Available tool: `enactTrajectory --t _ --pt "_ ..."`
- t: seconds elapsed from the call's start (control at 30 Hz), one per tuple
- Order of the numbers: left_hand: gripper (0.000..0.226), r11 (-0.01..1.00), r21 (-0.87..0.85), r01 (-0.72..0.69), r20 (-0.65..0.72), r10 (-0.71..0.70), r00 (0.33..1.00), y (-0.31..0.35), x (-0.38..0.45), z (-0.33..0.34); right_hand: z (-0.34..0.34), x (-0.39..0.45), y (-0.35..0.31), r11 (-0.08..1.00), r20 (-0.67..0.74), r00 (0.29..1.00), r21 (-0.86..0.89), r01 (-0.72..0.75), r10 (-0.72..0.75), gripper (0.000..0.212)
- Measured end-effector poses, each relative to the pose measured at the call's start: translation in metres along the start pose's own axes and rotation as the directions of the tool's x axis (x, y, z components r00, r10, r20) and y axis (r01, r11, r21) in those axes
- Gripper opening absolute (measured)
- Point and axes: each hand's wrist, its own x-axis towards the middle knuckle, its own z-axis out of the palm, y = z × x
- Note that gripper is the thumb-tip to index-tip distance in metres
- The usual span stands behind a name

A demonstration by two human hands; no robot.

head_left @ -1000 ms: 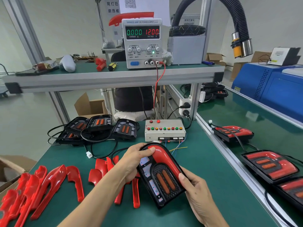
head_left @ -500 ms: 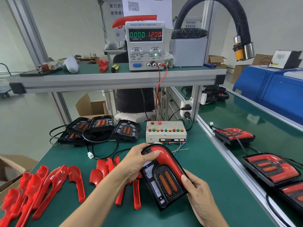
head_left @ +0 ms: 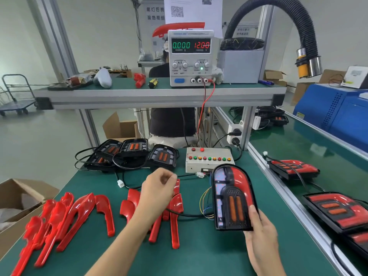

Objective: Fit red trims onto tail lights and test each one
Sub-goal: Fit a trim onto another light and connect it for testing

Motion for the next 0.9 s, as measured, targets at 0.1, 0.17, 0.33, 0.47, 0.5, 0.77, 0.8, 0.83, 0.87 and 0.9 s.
enactTrajectory --t 0.1,0.17,0.33,0.47,0.5,0.77,0.8,0.83,0.87,0.9 --pt "0.016 0.985 0.174 0.017 -0.064 -0.006 0.998 -0.032 -0.032 -0.037 -0.004 0.002 0.005 0.995 -0.014 1.0 -0.101 -0.002 0.0 0.025" --pt "0.019 0.977 0.204 0.066 -0.135 -0.038 0.99 -0.057 -0.052 -0.066 -0.007 0.007 0.011 0.982 -0.042 0.999 -0.191 -0.001 -0.007 0.027" --pt "0.026 0.907 0.36 0.219 -0.35 -0.086 0.933 -0.096 -0.076 -0.128 -0.006 0.011 0.017 0.937 -0.108 0.993 -0.349 0.014 -0.055 0.056" --pt "0.019 0.826 0.478 0.299 -0.364 -0.123 0.923 -0.102 -0.061 -0.141 -0.003 0.008 0.013 0.924 -0.155 0.985 -0.382 0.017 -0.082 0.054" --pt "0.02 0.798 0.516 0.313 -0.344 -0.142 0.928 -0.101 -0.054 -0.139 -0.003 0.007 0.012 0.918 -0.158 0.984 -0.396 0.015 -0.084 0.055" --pt "0.05 0.697 0.607 0.382 -0.267 -0.273 0.924 -0.1 -0.011 -0.103 -0.002 0.005 0.011 0.908 -0.146 0.985 -0.419 0.022 -0.091 0.056" --pt "0.048 0.699 0.601 0.388 -0.27 -0.279 0.922 -0.101 -0.008 -0.101 -0.003 0.006 0.013 0.906 -0.135 0.987 -0.422 0.022 -0.087 0.057" --pt "0.046 0.7 0.599 0.39 -0.268 -0.283 0.921 -0.101 -0.005 -0.1 -0.005 0.006 0.013 0.902 -0.123 0.989 -0.43 0.024 -0.085 0.059" --pt "0.041 0.699 0.597 0.393 -0.267 -0.288 0.92 -0.101 -0.004 -0.1 -0.005 0.007 0.014 0.898 -0.116 0.99 -0.439 0.025 -0.084 0.059" --pt "0.036 0.694 0.6 0.397 -0.267 -0.295 0.918 -0.102 -0.003 -0.1 -0.005 0.007 0.014 0.898 -0.111 0.99 -0.439 0.028 -0.085 0.055"
